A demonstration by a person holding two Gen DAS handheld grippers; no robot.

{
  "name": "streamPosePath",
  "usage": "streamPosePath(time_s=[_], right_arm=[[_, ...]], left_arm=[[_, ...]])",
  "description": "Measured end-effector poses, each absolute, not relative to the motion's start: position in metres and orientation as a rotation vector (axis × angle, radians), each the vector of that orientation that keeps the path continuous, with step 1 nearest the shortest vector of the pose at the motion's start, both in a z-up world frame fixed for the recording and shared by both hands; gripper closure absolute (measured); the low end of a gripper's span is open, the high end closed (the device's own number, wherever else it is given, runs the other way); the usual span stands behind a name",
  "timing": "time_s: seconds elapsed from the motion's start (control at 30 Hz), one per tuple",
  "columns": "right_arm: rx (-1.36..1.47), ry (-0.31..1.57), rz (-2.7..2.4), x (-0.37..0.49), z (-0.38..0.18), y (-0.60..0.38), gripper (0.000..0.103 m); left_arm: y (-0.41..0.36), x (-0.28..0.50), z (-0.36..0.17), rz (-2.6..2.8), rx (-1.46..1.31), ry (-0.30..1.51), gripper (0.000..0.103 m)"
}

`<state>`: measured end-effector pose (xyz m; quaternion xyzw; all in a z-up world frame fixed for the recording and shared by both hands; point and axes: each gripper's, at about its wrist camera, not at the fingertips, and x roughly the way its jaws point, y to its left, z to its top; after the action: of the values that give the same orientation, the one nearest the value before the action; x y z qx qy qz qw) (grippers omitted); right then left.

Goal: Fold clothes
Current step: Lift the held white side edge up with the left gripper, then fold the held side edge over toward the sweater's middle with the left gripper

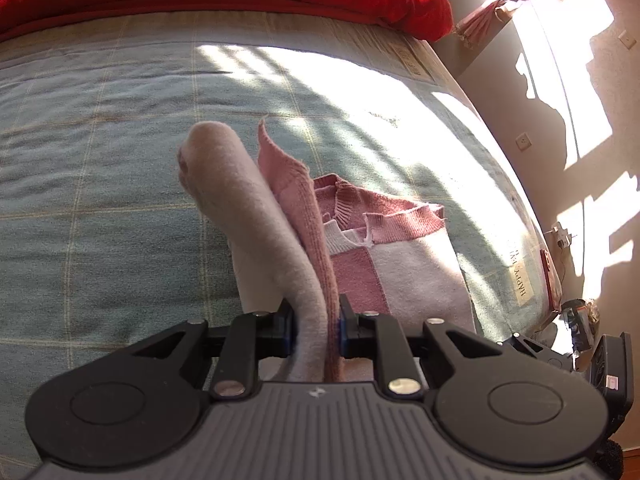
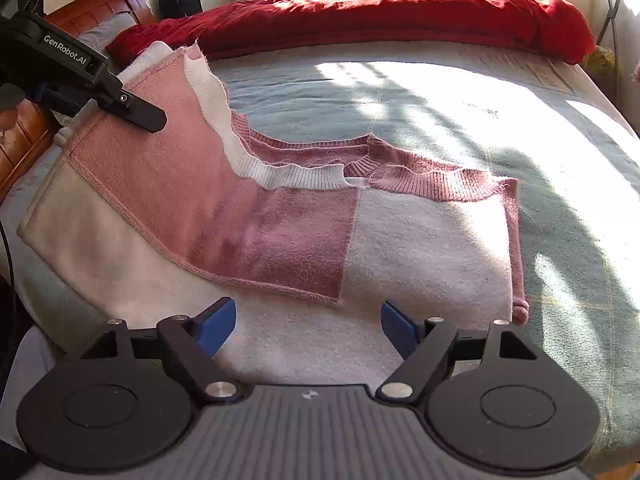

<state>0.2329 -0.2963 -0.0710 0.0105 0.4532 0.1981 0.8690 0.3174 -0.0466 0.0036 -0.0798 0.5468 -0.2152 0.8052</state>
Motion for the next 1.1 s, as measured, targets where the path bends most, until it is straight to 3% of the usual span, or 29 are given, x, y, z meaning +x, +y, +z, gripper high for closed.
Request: streamPosePath(time_s=[0.63,1.1], right_arm=[[0.063,0.905,0.346,0.211,-0.058,-0.351,0.020],[0.097,0.870,0.277,0.206,-0.043,-0.390,0.020]], left_arm=[[-0.135,0.326,0.008,-0.542,-0.226,1.185,0.085],[-0.194,0.337,-0.021,-0.556,-0.215,1.246,0.085]])
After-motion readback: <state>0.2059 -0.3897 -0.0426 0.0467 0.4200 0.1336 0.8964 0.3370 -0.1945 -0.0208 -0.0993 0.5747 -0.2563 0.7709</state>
